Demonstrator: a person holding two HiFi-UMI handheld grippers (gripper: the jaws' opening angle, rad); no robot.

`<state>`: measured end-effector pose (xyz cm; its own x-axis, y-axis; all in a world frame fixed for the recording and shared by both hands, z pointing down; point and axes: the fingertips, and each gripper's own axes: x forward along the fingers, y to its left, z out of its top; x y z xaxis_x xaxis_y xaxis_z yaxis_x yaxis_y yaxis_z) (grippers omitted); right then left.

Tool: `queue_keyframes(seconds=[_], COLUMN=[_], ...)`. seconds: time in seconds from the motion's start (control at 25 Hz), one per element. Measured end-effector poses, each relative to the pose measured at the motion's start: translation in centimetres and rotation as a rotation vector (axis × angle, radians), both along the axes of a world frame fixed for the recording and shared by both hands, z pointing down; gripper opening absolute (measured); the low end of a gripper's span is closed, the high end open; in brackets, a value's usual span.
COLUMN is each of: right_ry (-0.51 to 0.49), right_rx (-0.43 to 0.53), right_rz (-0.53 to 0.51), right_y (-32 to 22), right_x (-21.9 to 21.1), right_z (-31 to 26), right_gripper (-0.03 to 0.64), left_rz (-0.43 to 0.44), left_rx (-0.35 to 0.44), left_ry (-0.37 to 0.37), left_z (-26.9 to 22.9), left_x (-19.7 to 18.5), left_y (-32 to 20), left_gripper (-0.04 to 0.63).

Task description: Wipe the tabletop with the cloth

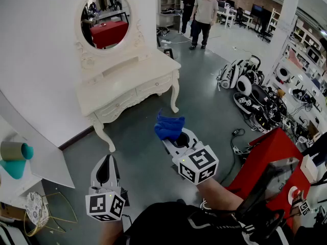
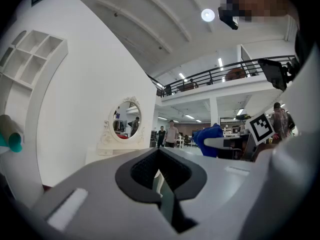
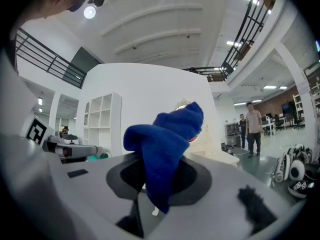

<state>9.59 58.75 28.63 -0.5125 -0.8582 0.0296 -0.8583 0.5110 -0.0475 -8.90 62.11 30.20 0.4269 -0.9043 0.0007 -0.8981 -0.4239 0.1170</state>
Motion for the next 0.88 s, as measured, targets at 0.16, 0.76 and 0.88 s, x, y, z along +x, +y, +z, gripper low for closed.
queue_keyframes(seconds=[0.16, 0.76, 0.88], right_ry=[-0.007, -0.04, -0.038], right_rx=[-0.005, 0.011, -0.005], right_rz=[0.002, -0.016, -0.021], right_y=[0.6, 0.6, 0.7], right_x=[-0.2, -3.5, -4.8], right_z=[0.2, -0.4, 0.1], right_gripper=[0.107, 0.109, 0.11], left_rz=[0.027, 0.056, 0.067], left_rx=[-0.011, -0.025, -0.036], left_ry=[-0.015, -0.025, -0.022], left_z=[0.3, 1.0, 1.5], left_x=[0.3, -2.6, -3.7], left_y=[0.7, 1.0, 1.2], left_gripper=[0.008, 0.008, 0.008])
